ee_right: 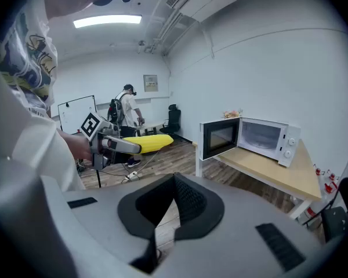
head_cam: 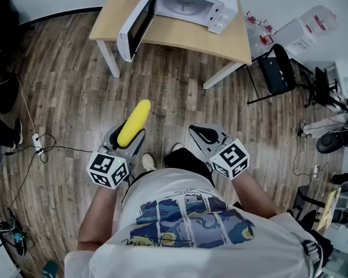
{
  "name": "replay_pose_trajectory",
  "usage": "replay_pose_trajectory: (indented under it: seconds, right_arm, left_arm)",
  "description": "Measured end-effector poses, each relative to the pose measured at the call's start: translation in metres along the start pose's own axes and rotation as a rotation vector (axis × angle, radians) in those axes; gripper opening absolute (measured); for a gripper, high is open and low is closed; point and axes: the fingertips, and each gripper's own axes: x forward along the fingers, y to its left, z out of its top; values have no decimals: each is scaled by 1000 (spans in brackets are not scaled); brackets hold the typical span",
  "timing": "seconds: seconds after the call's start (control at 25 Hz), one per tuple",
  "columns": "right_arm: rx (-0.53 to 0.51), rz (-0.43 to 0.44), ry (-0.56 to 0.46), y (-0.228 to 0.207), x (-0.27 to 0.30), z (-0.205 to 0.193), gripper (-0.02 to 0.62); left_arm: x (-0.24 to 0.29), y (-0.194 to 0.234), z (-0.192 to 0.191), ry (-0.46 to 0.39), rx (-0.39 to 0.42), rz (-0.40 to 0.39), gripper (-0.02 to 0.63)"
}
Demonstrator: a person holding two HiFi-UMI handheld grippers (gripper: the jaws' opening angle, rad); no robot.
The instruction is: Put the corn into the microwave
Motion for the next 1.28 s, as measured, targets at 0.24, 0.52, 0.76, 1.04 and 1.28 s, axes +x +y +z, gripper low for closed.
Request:
replay_pose_trajectory:
  seconds: [0.24,0.52,0.76,1.04,1.28]
  right_arm:
    - [41,-47,-17,-18,-8,-7,9]
    - [78,-81,-44,-84,-18,-12,9]
    - [98,-86,-88,-166,-15,1,9]
    - [107,-80,-101,-258,-31,1,128]
    - [166,-94,-73,-318,-42,-20,124]
  left_arm:
    - [30,-9,6,27,44,-45,253]
    - [95,-10,24,59,68,-42,253]
    - [173,-7,59,82,129,-17,252]
    - [267,11,101,65,146,58,252]
    - [343,34,121,78,152,120,252]
